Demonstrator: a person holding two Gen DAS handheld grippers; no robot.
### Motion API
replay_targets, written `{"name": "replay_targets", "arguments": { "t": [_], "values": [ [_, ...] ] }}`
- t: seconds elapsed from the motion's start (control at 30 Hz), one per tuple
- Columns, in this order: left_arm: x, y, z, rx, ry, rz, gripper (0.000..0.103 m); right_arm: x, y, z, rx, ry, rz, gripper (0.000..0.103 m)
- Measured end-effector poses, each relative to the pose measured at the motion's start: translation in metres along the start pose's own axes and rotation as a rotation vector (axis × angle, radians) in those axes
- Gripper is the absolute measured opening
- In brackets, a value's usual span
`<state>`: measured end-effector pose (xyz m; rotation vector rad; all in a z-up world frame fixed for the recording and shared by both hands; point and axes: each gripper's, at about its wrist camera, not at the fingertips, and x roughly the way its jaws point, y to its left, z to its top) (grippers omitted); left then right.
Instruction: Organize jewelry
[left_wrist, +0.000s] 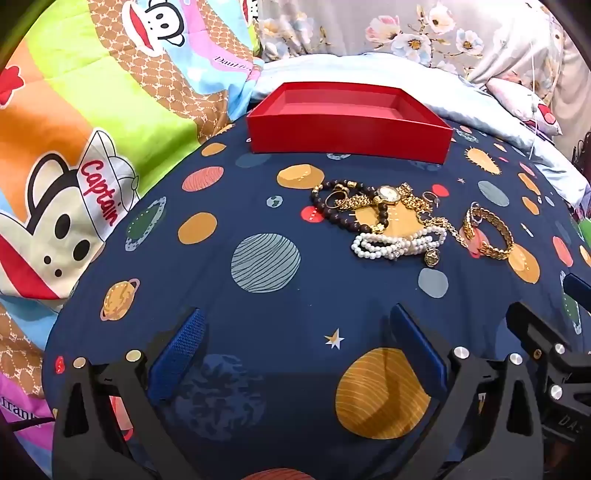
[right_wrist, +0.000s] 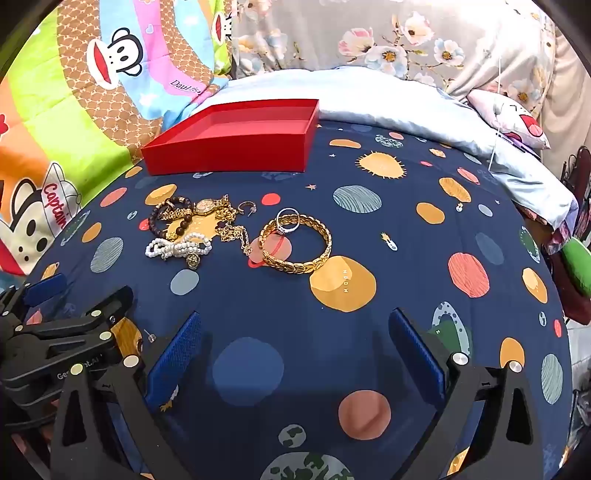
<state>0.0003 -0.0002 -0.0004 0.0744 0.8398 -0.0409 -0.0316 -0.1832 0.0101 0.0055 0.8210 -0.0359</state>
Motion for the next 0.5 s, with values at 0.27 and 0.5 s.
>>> {"name": "replay_targets", "arguments": {
  "t": [0.27,0.5],
  "values": [
    [0.006,0.0,0.003,-0.001,0.019,-0.01,0.098,0.001,0.001,0.0,0.0,0.003,0.0,0.098],
    [0.004,0.001,0.0,-0.012,0.017,-0.01,0.098,0.001,0.001,0.0,0.001,0.007,0.002,0.098]
  ]
}}
